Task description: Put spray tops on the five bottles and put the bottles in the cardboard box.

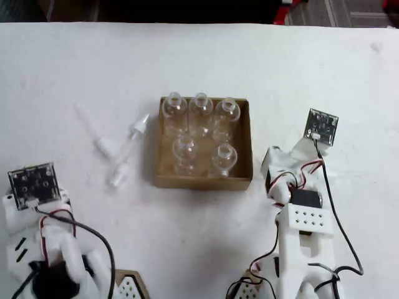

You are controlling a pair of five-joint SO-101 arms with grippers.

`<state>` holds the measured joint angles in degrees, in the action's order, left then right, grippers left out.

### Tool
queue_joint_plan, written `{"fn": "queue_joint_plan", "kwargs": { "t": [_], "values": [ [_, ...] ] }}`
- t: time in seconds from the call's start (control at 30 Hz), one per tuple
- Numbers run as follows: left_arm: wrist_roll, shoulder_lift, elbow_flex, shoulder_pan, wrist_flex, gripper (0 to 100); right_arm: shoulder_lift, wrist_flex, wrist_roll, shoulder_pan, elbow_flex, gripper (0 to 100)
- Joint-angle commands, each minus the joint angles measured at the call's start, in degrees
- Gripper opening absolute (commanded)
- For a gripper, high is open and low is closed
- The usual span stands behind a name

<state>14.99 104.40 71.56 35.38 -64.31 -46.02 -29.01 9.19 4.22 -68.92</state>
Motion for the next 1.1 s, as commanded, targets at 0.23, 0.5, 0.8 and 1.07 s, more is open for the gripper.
{"fn": "queue_joint_plan", "kwargs": {
  "t": [0.23, 0.5, 0.8, 1.07],
  "values": [
    [-0.35, -39.6, -30.95, -12.7, -8.26, 2, -0.04, 1.1, 0.53, 0.84, 0.53, 19.8],
    [1.05, -74.07, -57.14, -18.07, -16.18, 2, 0.04, 2.33, -3.16, 0.84, 0.44, 19.8],
    [13.89, -99.47, -71.38, -29.05, -16.44, 2, -0.4, 4.79, -3.78, 0.84, -1.32, 19.8],
    [11.69, -127.25, -94.59, -30.29, -19.69, 2, -0.4, 4.79, -4.04, 0.84, -1.32, 19.8]
  ]
}}
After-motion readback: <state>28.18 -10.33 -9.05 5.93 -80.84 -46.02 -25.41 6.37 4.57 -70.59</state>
